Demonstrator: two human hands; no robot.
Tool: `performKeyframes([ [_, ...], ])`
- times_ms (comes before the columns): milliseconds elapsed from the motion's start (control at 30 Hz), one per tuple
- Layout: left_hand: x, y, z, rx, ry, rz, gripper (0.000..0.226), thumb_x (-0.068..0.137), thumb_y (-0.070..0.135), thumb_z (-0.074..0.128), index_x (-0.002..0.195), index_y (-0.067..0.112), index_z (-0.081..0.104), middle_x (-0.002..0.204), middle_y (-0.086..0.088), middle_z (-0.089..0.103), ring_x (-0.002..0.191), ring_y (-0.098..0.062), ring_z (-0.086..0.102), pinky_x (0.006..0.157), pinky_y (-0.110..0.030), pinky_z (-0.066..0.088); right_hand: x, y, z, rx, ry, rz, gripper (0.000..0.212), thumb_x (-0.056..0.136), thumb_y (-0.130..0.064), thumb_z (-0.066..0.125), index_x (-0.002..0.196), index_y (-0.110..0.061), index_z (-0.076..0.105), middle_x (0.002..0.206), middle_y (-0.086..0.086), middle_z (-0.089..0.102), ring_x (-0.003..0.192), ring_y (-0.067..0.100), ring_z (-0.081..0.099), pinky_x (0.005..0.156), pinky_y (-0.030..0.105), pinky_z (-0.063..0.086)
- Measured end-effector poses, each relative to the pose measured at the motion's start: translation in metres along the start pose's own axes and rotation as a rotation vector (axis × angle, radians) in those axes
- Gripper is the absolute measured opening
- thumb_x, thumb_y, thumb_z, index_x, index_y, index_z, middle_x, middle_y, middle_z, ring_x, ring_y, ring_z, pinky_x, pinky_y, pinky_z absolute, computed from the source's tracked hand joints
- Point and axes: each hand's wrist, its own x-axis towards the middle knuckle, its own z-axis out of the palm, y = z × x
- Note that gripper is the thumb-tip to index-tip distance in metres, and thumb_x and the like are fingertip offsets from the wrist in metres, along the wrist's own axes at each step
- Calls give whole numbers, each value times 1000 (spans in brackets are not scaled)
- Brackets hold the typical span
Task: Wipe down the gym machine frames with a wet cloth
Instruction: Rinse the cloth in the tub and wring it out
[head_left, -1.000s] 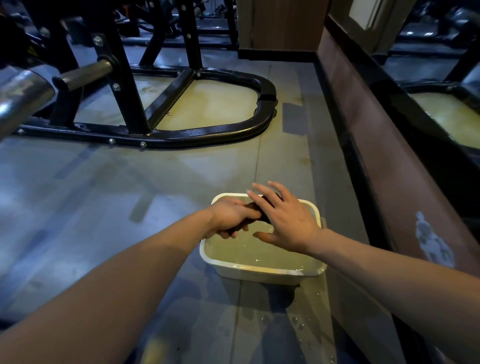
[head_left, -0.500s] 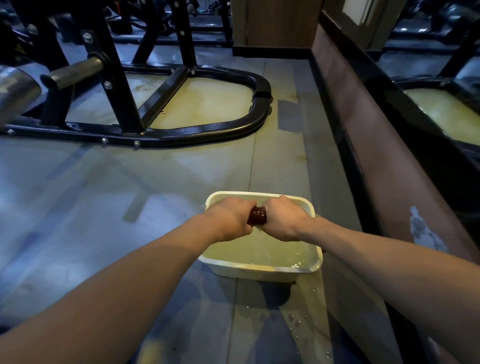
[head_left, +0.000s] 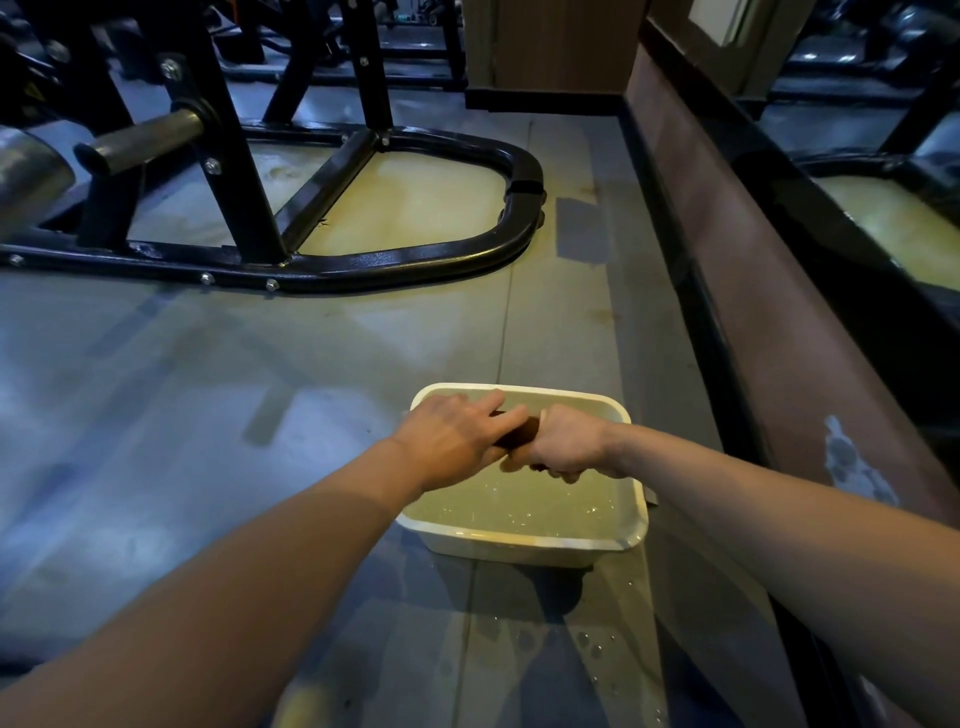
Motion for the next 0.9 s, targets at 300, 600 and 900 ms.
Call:
performKeyframes([
  [300,17,0,-24,-1336,-113,-924,34,100,38,62,124,14,60,81,-5,59,51,-16,52,42,-25,37,-1,23,-14,-675,609,-579,92,88,-51,76,161,-27,25,164,0,17,150,25,23,118,44,41],
  [600,1,1,-59,-2004,-699,-722,39,98,42,63,113,6,56,76,-4,49,43,-6,38,36,-15,27,2,13,-3,-662,657,-853,44,91,-20,78,130,-10,61,123,8,68,119,29,63,98,49,57],
  [900,27,36,-54,-514,-361,-636,16,92,22,64,108,19,63,96,-2,65,79,-20,58,58,-28,41,-6,-10,3,-595,439,-173,19,92,-31,64,76,-21,64,75,1,65,68,22,64,57,36,53],
])
